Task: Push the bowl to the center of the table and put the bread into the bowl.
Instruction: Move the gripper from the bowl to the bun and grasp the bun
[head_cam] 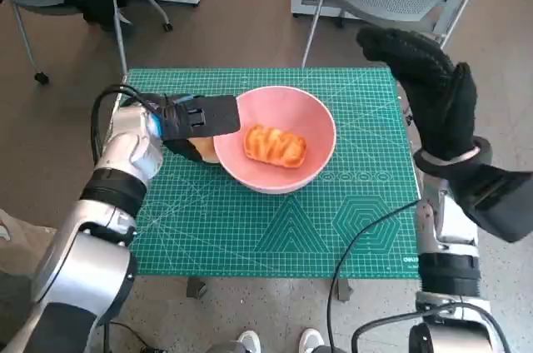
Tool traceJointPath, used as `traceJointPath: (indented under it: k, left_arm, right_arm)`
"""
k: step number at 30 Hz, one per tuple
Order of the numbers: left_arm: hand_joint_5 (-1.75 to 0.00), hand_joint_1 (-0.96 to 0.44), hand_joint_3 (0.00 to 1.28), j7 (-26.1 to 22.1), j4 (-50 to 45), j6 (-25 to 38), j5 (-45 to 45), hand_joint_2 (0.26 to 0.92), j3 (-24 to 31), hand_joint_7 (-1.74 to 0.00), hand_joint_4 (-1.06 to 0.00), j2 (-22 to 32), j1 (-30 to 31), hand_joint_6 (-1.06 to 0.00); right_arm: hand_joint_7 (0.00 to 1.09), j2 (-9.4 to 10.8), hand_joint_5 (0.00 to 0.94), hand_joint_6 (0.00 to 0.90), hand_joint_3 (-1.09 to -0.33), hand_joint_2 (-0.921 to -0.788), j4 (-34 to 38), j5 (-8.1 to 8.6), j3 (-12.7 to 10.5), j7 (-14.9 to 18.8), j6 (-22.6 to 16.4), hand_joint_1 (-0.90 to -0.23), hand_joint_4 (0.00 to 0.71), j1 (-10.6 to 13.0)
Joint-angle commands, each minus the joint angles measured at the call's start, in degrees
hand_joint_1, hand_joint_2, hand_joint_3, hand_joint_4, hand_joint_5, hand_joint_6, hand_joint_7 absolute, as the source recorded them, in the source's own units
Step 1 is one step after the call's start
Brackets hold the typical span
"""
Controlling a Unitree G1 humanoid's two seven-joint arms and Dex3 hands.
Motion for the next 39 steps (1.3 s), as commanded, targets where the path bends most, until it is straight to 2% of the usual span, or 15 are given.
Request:
traceJointPath:
  k: [1,8,14,15,16,18,19,20,21,24,26,27,30,33,39]
  left_arm:
    - [0.0,-0.4,0.0,0.82,2.04,-1.22,0.09,0.687,-0.6,0.0,0.0,-0.74,-1.72,-0.13]
    - [0.0,-0.43,0.0,2.08,4.08,-2.6,-0.23,0.697,-0.74,0.0,0.0,-1.42,-1.33,-0.13]
    - [-0.02,-0.36,0.01,3.77,5.19,-3.15,-1.02,0.709,-0.07,-0.01,-0.05,-1.69,-0.76,-0.15]
    - [-0.03,-0.33,0.01,4.97,5.33,-3.21,-1.31,0.717,0.27,-0.02,-0.12,-1.78,-0.42,-0.19]
    - [-0.07,-0.27,0.01,5.82,5.44,-3.24,-1.51,0.732,0.5,-0.03,-0.25,-1.85,-0.21,-0.23]
    - [-0.08,-0.23,0.01,7.51,5.62,-3.24,-1.81,0.747,0.88,-0.03,-0.36,-2.0,0.17,-0.28]
    - [-0.21,-0.2,0.01,9.38,5.67,-3.19,-1.94,0.759,1.14,-0.02,-0.4,-2.15,0.58,-0.32]
    - [-0.6,0.0,0.04,10.76,5.72,-3.15,-2.04,0.817,1.31,-0.04,-0.49,-2.26,0.86,-0.41]
    - [-0.84,0.13,0.07,11.67,5.79,-3.15,-2.13,0.854,1.38,-0.04,-0.54,-2.34,1.03,-0.47]
    - [-1.12,0.29,0.09,14.75,5.87,-3.21,-2.29,0.899,1.49,-0.08,-0.61,-2.52,1.65,-0.6]
    - [-1.17,0.33,0.08,16.91,5.78,-3.78,-2.31,0.91,1.52,-0.12,-0.65,-2.52,2.23,-0.69]
    - [-1.15,0.21,0.06,17.86,5.74,-4.14,-2.33,0.914,1.53,-0.49,-0.7,-2.49,2.5,-0.65]
    - [-1.08,0.07,0.05,20.23,5.71,-5.71,-2.33,0.918,1.51,-0.99,-0.74,-2.13,3.27,-0.62]
    - [-1.01,0.02,0.04,21.18,5.77,-6.93,-2.47,0.916,1.61,-1.15,-0.77,-1.71,3.66,-0.64]
    - [-0.98,0.0,0.03,22.34,5.83,-8.48,-3.2,0.916,2.35,-1.23,-0.78,-1.07,4.09,-0.64]
  right_arm:
    - [0.51,-0.43,0.001,-0.001,-0.781,-0.921,-0.27,-0.78,-0.11,-0.36,0.77,-0.71,0.153,1.45]
    - [0.51,-0.6,0.001,-0.001,-0.781,-0.921,-0.42,-1.01,0.03,-0.46,0.65,-0.71,0.154,1.78]
    - [0.51,-1.11,0.0,-0.001,-0.78,-0.921,-0.32,-0.65,-0.23,-0.05,0.76,-0.711,0.151,1.78]
    - [0.51,-1.22,0.0,-0.001,-0.78,-0.921,-0.25,-0.55,-0.28,0.04,0.84,-0.711,0.15,1.74]
    - [0.51,-1.29,0.0,-0.001,-0.779,-0.921,-0.22,-0.5,-0.3,0.08,0.89,-0.711,0.149,1.73]
    - [0.51,-1.39,0.0,0.0,-0.779,-0.921,-0.28,-0.46,-0.31,0.09,0.97,-0.712,0.149,1.74]
    - [0.51,-1.43,0.0,0.0,-0.779,-0.921,-0.37,-0.52,-0.27,0.03,1.0,-0.712,0.149,1.76]
    - [0.51,-1.47,0.0,-0.001,-0.779,-0.921,-0.44,-0.56,-0.25,0.0,1.03,-0.712,0.148,1.78]
    - [0.51,-1.5,0.0,-0.001,-0.779,-0.921,-0.48,-0.59,-0.24,-0.02,1.04,-0.712,0.148,1.79]
    - [0.51,-1.52,0.0,-0.001,-0.779,-0.921,-0.78,-0.66,-0.16,-0.04,1.17,-0.713,0.147,1.87]
    - [0.51,-1.52,0.0,-0.001,-0.779,-0.921,-0.93,-0.81,-0.1,-0.1,1.21,-0.713,0.146,1.9]
    - [0.51,-1.53,0.0,-0.001,-0.779,-0.921,-0.97,-0.88,-0.08,-0.14,1.22,-0.713,0.145,1.9]
    - [0.51,-1.52,0.0,0.0,-0.779,-0.921,-1.05,-1.06,-0.03,-0.18,1.21,-0.713,0.144,1.87]
    - [0.51,-1.51,0.0,-0.001,-0.779,-0.921,-0.96,-1.11,0.0,-0.14,1.18,-0.711,0.142,1.77]
    - [0.51,-1.43,0.0,-0.001,-0.781,-0.921,-0.33,-1.07,0.06,-0.01,1.23,-0.71,0.14,1.4]
